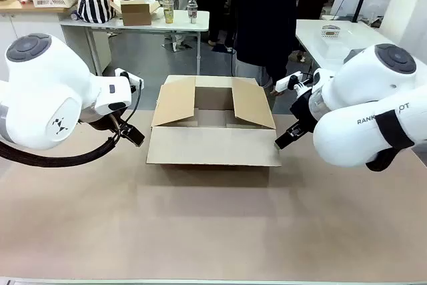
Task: Pack the gift set into the box.
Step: Place both hands on the side flaps of the Package Box and spread them outward.
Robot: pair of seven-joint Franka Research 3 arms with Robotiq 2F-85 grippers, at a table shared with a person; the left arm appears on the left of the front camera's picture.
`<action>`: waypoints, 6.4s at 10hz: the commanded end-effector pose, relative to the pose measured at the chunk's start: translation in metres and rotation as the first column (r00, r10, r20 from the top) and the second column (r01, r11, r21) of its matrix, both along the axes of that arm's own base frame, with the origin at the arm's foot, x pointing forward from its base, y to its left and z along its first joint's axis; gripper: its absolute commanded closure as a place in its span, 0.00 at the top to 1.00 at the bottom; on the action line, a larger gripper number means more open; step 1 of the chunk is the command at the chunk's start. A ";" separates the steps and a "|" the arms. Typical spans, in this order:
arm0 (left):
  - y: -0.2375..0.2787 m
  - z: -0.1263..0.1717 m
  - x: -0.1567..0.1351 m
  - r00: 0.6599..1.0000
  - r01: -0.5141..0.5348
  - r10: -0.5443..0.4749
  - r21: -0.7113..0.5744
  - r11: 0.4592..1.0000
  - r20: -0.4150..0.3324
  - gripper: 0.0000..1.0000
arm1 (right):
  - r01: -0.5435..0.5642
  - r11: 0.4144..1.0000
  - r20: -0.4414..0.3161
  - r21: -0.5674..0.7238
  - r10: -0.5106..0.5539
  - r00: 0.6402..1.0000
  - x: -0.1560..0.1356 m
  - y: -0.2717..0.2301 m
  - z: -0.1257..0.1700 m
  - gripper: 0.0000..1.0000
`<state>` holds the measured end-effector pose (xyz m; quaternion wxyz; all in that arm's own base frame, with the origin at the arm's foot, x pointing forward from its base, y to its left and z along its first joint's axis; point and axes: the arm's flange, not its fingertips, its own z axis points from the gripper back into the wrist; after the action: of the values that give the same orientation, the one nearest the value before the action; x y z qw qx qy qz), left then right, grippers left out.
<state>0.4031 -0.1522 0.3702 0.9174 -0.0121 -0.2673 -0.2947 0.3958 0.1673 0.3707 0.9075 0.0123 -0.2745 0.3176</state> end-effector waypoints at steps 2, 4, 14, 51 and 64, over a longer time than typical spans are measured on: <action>0.000 0.000 0.000 1.000 0.000 0.000 0.000 1.000 0.000 1.00 | 0.000 1.000 0.000 0.000 0.000 1.000 0.000 0.000 0.000 1.00; 0.000 0.000 0.000 1.000 0.000 0.000 0.000 1.000 0.000 1.00 | 0.000 1.000 0.000 0.000 0.000 1.000 0.000 0.000 0.000 1.00; 0.007 0.063 -0.002 0.998 0.046 -0.056 0.242 0.969 0.032 1.00 | 0.000 0.998 -0.237 -0.063 -0.015 0.971 -0.035 -0.019 0.059 1.00; 0.090 0.136 -0.017 0.950 0.203 -0.311 -0.757 0.622 -0.001 1.00 | 0.617 0.227 -0.542 0.754 -0.316 0.779 -0.086 -0.281 0.149 1.00; -0.128 0.156 0.126 0.837 -0.339 0.216 -0.165 0.926 -0.503 1.00 | 0.617 0.227 -0.542 0.754 -0.316 0.779 -0.086 -0.281 0.149 1.00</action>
<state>0.5210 -0.2485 0.5346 0.9419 -0.2142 -0.1299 -0.2238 0.3084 -0.1140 0.5164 0.8316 0.4565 -0.2625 -0.1763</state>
